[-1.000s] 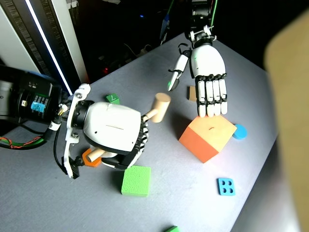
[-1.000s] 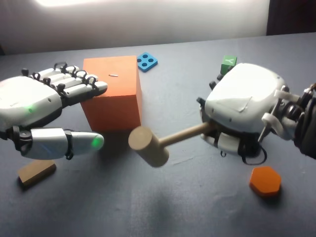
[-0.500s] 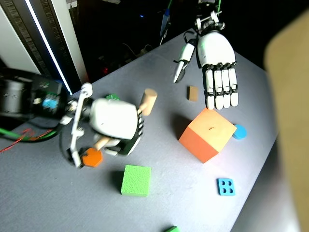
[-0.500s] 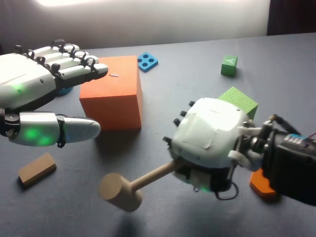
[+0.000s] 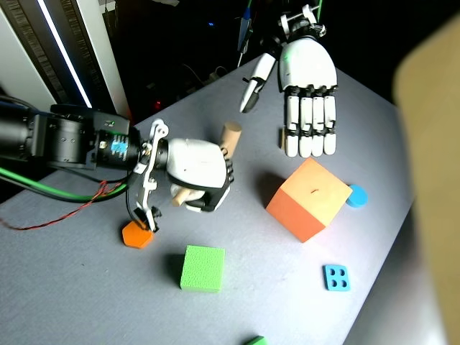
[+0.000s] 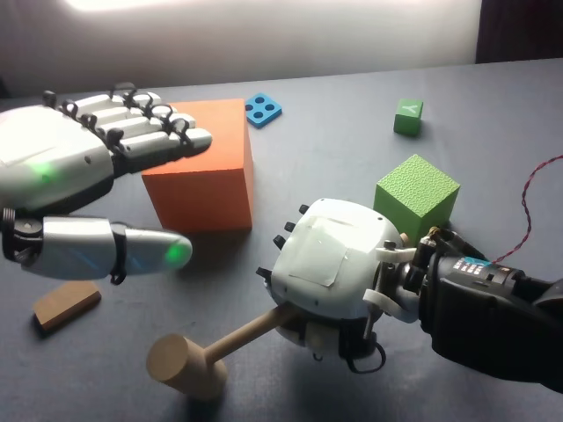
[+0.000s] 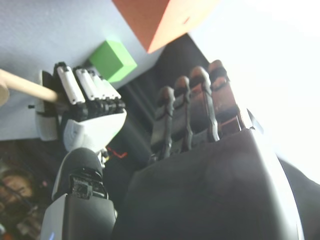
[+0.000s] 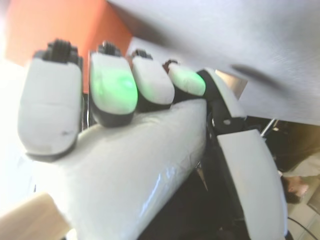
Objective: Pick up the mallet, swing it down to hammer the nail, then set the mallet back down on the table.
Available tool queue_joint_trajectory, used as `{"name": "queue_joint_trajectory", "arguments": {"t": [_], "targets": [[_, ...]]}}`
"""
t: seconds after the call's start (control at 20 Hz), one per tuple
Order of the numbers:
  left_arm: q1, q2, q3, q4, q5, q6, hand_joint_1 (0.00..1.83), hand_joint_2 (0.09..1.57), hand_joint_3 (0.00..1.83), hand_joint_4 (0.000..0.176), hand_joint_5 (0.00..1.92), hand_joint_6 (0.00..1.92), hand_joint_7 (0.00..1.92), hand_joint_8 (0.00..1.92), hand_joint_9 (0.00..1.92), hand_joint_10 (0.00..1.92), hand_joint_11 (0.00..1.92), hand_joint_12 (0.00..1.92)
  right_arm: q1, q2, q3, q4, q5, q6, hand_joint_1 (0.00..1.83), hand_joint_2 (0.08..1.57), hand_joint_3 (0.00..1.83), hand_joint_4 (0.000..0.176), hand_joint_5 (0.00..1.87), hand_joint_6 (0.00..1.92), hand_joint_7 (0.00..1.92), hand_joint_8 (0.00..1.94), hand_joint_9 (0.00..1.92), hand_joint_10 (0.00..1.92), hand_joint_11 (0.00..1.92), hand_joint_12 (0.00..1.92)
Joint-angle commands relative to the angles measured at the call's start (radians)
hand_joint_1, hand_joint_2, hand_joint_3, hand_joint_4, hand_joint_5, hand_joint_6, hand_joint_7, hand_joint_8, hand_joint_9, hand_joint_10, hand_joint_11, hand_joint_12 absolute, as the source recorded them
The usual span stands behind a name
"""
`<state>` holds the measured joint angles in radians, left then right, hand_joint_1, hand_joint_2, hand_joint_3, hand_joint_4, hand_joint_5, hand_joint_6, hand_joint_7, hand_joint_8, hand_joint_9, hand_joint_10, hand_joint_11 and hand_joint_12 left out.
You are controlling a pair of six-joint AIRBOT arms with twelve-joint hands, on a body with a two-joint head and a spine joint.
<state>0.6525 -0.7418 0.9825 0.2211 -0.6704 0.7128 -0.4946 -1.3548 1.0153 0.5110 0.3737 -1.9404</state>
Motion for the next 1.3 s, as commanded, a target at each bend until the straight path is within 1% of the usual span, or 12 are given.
{"name": "queue_joint_trajectory", "arguments": {"t": [0.0,0.35,0.4,0.6,0.65,0.7,0.75,0.85,1.1,1.15,1.2,1.25], "targets": [[-0.015,0.010,-0.002,-0.025,-0.114,0.003,0.00,1.18,0.00,0.000,0.16,0.01,0.14,0.01,0.12,0.01,0.07,0.05,0.002,0.000,0.005,-0.026,0.089,-0.006,0.38,1.57,0.01,0.176,1.24,1.92,1.58,1.94,1.69,1.92,1.79,1.92],[-0.021,0.011,-0.009,-0.025,-0.105,0.005,0.00,1.19,0.00,0.000,0.16,0.01,0.14,0.01,0.11,0.01,0.06,0.05,-0.008,-0.031,0.062,-0.028,0.080,-0.003,0.30,1.51,0.00,0.171,1.06,1.92,1.21,1.94,1.31,1.92,1.41,1.92],[-0.021,0.011,-0.009,-0.025,-0.103,0.005,0.00,1.18,0.00,0.000,0.15,0.00,0.13,0.00,0.10,0.00,0.05,0.04,-0.008,-0.037,0.076,-0.030,0.079,-0.003,0.39,1.47,0.00,0.003,0.93,1.92,1.10,1.94,1.16,1.92,1.25,1.92],[-0.020,0.011,-0.009,-0.025,-0.098,0.005,0.00,1.18,0.00,0.000,0.14,0.00,0.13,0.00,0.11,0.00,0.06,0.05,-0.011,-0.054,0.107,-0.037,0.079,-0.002,0.47,1.45,0.00,0.000,0.73,1.92,0.89,1.94,0.94,1.92,1.01,1.92],[-0.020,0.011,-0.009,-0.025,-0.098,0.005,0.00,1.18,0.00,0.000,0.11,0.00,0.10,0.00,0.08,0.00,0.03,0.04,-0.013,-0.055,0.107,-0.040,0.079,-0.001,0.59,1.47,0.04,0.052,0.46,1.92,0.71,1.94,0.75,1.92,0.82,1.92],[-0.021,0.011,-0.010,-0.025,-0.097,0.005,0.00,1.18,0.00,0.000,0.11,0.00,0.10,0.00,0.08,0.00,0.03,0.04,-0.015,-0.056,0.107,-0.041,0.079,0.000,0.59,1.47,0.04,0.052,0.46,1.92,0.71,1.94,0.75,1.92,0.82,1.92],[-0.021,0.011,-0.011,-0.025,-0.096,0.005,0.00,1.17,0.00,0.000,0.13,0.01,0.12,0.01,0.10,0.01,0.05,0.05,-0.018,-0.056,0.105,-0.042,0.079,0.002,0.58,1.48,0.03,0.122,0.39,1.92,0.52,1.94,0.56,1.92,0.61,1.92],[-0.021,0.011,-0.014,-0.025,-0.089,0.004,0.00,1.18,0.00,0.000,0.14,0.01,0.13,0.01,0.11,0.01,0.06,0.05,-0.022,-0.055,0.100,-0.043,0.079,0.003,0.67,1.45,0.00,0.101,0.44,1.82,0.35,1.79,0.30,1.89,0.25,1.92],[-0.024,0.011,-0.020,-0.025,-0.079,0.002,0.00,1.17,0.00,0.000,0.14,0.01,0.12,0.01,0.10,0.01,0.06,0.05,-0.028,-0.047,0.088,-0.043,0.079,0.003,0.76,1.41,0.00,0.081,0.49,1.73,0.37,1.57,0.33,1.66,0.19,1.83],[-0.026,0.011,-0.019,-0.025,-0.077,0.001,0.00,1.17,0.00,0.000,0.14,0.01,0.12,0.01,0.11,0.01,0.06,0.05,-0.030,-0.040,0.081,-0.043,0.079,0.002,0.65,1.44,0.00,0.135,0.43,1.80,0.32,1.43,0.30,1.49,0.16,1.70],[-0.027,0.011,-0.019,-0.025,-0.077,0.000,0.00,1.18,0.00,0.000,0.13,0.00,0.11,0.00,0.09,0.00,0.04,0.05,-0.032,-0.033,0.074,-0.043,0.079,0.002,0.39,1.37,0.00,0.000,0.26,1.18,0.34,1.19,0.32,1.24,0.11,1.49],[-0.027,0.011,-0.018,-0.025,-0.076,-0.001,0.00,1.18,0.00,0.000,0.12,0.00,0.11,0.00,0.09,0.00,0.04,0.05,-0.033,-0.025,0.067,-0.043,0.080,0.002,0.37,1.36,0.00,0.000,0.29,1.06,0.38,1.08,0.35,1.14,0.12,1.42]]}}
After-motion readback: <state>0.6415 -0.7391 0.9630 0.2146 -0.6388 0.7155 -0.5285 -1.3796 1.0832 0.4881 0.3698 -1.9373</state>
